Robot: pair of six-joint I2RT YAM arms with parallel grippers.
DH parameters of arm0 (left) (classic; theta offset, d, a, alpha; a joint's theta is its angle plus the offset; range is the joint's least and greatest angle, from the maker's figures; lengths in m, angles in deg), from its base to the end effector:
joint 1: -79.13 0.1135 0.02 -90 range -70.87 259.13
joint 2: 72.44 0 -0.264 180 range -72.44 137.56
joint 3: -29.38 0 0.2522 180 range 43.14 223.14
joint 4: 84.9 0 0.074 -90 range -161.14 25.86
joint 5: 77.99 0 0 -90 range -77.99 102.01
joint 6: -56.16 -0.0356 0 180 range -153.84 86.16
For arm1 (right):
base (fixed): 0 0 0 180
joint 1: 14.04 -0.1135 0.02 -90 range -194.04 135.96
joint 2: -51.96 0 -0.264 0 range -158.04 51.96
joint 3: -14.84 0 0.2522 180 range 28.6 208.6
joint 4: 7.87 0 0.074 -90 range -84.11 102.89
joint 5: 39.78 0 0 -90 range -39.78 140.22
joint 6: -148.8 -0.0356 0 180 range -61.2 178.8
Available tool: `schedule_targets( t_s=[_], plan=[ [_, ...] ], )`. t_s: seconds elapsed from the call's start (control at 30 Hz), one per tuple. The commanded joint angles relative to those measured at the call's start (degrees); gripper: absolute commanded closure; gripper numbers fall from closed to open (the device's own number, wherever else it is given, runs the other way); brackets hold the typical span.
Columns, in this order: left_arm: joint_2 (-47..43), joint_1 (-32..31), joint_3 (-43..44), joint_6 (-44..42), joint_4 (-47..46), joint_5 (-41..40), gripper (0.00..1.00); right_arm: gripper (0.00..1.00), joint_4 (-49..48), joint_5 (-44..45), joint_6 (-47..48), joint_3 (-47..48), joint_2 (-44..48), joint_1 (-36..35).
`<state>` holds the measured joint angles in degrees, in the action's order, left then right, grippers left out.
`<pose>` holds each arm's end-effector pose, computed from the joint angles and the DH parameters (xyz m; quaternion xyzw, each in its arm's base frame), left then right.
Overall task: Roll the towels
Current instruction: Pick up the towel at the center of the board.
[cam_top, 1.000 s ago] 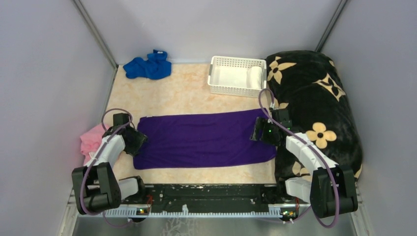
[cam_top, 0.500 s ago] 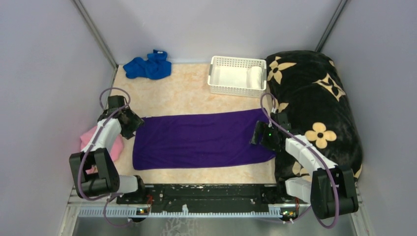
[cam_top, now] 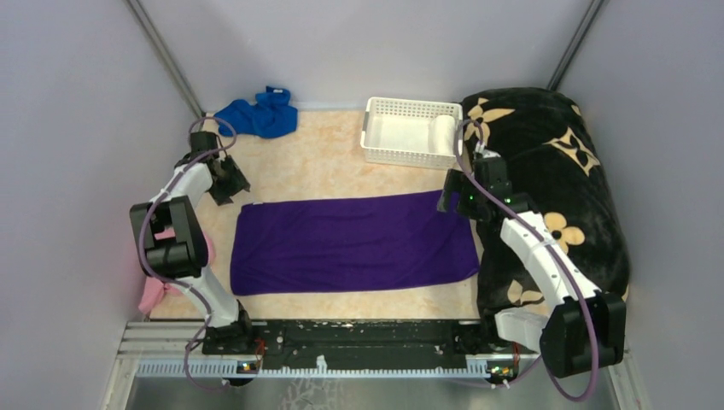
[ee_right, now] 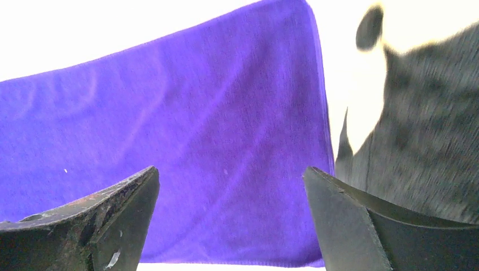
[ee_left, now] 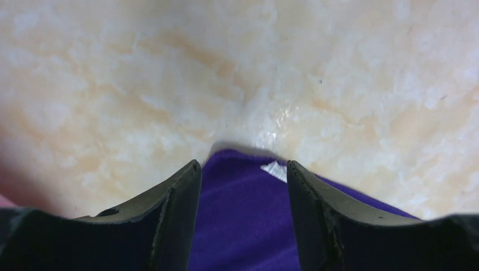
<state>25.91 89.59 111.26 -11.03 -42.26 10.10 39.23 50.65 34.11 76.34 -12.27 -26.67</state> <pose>0.3503 0.0659 0.2092 -0.2801 0.9221 -0.0127 0.2665 0.2224 0.0496 0.2555 0.0999 0.9338 0.1065 0.3265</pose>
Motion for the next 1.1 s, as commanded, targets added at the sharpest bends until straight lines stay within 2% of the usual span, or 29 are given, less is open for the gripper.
schedule_targets(
  t_s=[0.0, 0.17, 0.37, 0.5, 1.07],
  plan=[
    [4.9, 0.5, 5.2, -6.2, 3.7, 0.4, 0.4, 0.01, -2.9, 2.5, 6.4, 6.5, -4.8, -0.1],
    [5.7, 0.5, 3.6, -7.2, 4.2, -3.1, 0.52, 0.02, -5.3, -0.3, 6.1, 7.2, -7.8, -0.1],
    [2.3, 0.4, -0.5, -7.3, 3.6, -5.5, 0.55, 0.02, -6.9, -1.4, 5.9, 6.3, -9.0, -0.1],
    [4.2, 0.0, -1.0, -7.6, 4.1, -5.6, 0.56, 0.02, -7.5, -1.1, 6.2, 6.1, -10.0, -0.1],
    [17.2, 0.1, 12.7, -8.4, 4.8, -9.8, 0.54, 0.02, -10.2, -3.2, 9.6, 8.2, -14.4, -0.1]
  ],
)
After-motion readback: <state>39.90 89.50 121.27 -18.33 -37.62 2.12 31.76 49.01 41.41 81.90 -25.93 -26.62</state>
